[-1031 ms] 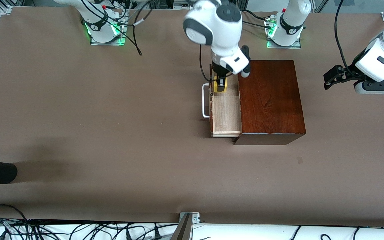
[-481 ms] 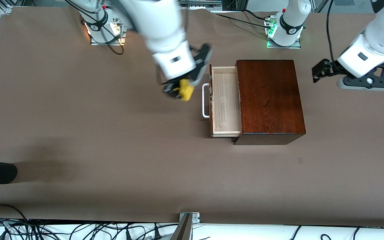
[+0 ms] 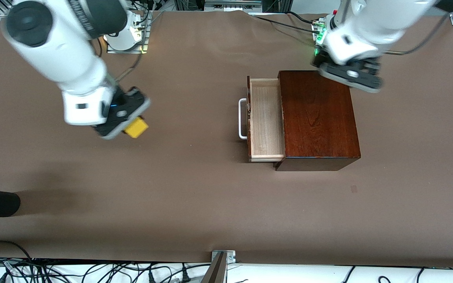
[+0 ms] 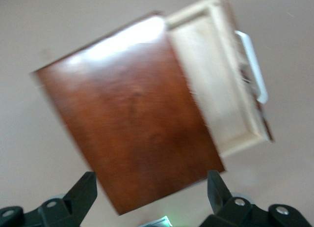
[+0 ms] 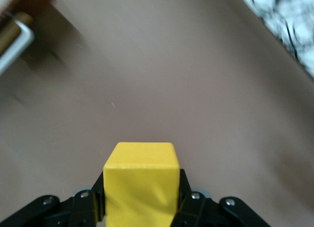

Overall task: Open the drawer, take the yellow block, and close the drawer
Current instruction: 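Lift the cube out with the right gripper while the left gripper reaches the drawer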

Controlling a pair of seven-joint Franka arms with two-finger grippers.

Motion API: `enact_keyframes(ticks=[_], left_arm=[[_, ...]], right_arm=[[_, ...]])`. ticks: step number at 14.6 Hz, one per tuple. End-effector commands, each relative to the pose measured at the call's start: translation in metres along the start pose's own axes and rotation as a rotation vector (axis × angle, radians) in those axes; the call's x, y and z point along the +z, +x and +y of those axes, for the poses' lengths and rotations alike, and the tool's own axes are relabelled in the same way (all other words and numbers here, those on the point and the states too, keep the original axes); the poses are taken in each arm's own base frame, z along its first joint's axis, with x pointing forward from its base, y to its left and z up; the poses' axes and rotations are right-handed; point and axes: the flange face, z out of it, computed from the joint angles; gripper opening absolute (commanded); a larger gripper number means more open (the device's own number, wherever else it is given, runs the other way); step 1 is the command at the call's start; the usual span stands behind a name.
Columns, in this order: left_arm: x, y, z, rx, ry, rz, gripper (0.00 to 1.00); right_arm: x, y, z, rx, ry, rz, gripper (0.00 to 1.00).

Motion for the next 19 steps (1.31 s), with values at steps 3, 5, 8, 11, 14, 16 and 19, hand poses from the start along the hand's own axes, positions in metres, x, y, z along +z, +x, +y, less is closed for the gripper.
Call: enact_keyframes(ticks=[3,5,8,11,14,16,19], left_arm=[[0.052,0.059,0.071,0.359,-0.092,0.075,1.0],[0.087,0.085,0.091,0.522,-0.122,0.101,1.0],[0.167,0.134,0.125,0.68,-0.078,0.166,1.0],[0.196,0.143,0.163,0.801,-0.024,0.152,1.0],[0.254,0.153,0.199,0.969,0.09,0.12,1.0],[0.268,0.152,0.211,1.011,0.122,0.112,1.0],[0.282,0.144,0.22,1.116,0.182,0.066,1.0]], right_arm=[[0.054,-0.096,0.065,0.269,0.045,-0.127,0.0],[0.091,-0.115,0.09,0.345,0.06,-0.166,0.0],[0.142,-0.132,0.1,0.396,0.064,-0.172,0.0],[0.191,-0.136,0.1,0.446,0.055,-0.147,0.0],[0.236,-0.143,0.098,0.513,0.054,-0.139,0.0],[0.269,-0.156,0.093,0.576,0.042,-0.106,0.0],[0.311,-0.169,0.088,0.601,0.04,-0.078,0.0]])
